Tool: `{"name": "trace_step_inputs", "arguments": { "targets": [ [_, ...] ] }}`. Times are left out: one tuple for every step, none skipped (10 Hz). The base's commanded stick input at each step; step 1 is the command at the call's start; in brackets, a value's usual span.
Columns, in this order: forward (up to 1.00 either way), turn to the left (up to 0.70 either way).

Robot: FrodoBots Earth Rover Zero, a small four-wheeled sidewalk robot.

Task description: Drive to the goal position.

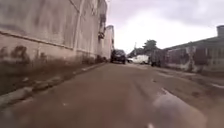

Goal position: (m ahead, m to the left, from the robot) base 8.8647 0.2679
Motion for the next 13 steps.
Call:
{"name": "trace_step_inputs", "arguments": {
  "targets": [
    [0.85,-0.2],
    [0.85,0.0],
    [0.85,0.0],
    [0.85,0.0],
    [0.85,0.0],
    [0.85,0.0],
    [0.85,0.0],
    [0.85,0.0],
    [0.85,0.0],
    [0.85,0.0],
    [0.85,0.0],
    [0.85,0.0],
    [0.85,0.0]
  ]
}}
